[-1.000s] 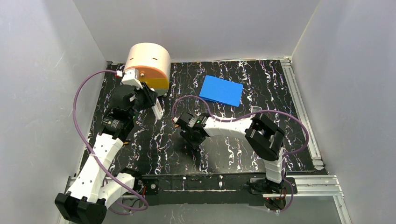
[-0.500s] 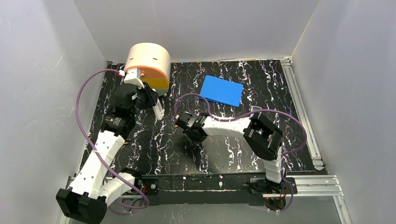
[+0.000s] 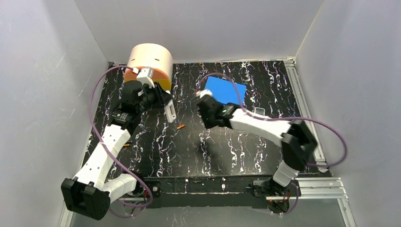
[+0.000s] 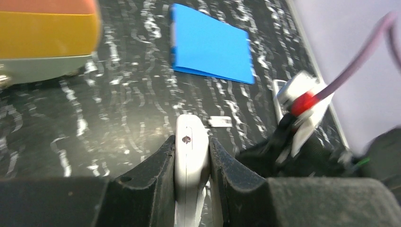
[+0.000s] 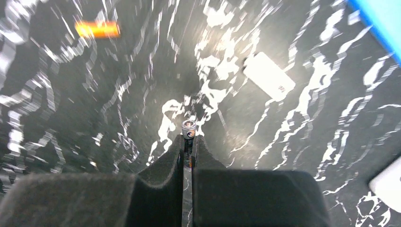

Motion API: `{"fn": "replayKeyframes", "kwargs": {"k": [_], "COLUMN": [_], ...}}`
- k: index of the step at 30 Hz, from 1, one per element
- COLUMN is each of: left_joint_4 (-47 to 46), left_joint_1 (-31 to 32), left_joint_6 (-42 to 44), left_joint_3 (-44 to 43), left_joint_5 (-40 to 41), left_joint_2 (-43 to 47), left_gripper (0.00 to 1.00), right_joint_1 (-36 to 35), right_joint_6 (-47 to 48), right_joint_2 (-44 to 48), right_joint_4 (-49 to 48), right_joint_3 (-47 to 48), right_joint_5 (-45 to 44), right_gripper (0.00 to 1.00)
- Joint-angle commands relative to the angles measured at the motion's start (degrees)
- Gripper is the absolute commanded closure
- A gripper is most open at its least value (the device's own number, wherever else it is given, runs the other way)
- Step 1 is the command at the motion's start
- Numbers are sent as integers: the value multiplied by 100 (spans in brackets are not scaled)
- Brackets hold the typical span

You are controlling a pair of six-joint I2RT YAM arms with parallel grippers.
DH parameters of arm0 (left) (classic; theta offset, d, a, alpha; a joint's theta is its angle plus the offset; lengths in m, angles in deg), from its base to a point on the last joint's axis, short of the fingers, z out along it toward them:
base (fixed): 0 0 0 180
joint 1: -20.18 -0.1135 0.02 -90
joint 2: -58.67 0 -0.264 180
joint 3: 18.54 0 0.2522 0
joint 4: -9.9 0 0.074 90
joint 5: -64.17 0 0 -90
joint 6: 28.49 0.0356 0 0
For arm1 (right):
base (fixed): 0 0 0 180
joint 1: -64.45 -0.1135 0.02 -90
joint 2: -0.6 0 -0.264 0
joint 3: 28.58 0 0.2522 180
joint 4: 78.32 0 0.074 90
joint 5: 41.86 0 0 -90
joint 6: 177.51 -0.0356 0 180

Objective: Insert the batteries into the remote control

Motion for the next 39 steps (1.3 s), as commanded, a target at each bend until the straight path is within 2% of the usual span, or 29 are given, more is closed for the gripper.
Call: {"fn": "replayKeyframes", "kwargs": {"k": [1,4,7,12,18,24,31,39], "left_joint_4": [-881,-1653,-1980,-2277,-2302,-2194,-1009,-829], "left_joint_1": [-5,1,22,32,37,32,40,41], "left_joint_6": [-347,-1074,-1666,-2528,-3363,-3575,-3083,-3151], "left_joint_3": [-211,-187,-316,-380,-374,-381,-880,-996], "left_joint_5": [-1822,-2728,-3129,-2990,-2851,-2831,-2689,-2792], "left_joint_2": [-285,-591,-878,-1118,-1282,-1331,-1441,-1539], "left_gripper": [100,100,100,100,100,100,100,100], "right_joint_1": [403,452,461,453,448,453,450,455], "right_joint_6": [-277,-267,-331,-556,-590,-471,-110,-79], "right_joint_2": [1301,1723,1998,2203,2230,2110,2052,1940], "right_joint_4": [-1058,-1336,-1678,-2319,-2472,-2497,-2383,-2549], "right_joint_3": [-114,85,296,367,333,367,286,206], "right_joint_5": [50,173,431,1005,1123,1321,1342,1578], "right_gripper": [95,94,94,94,94,93,93,93]}}
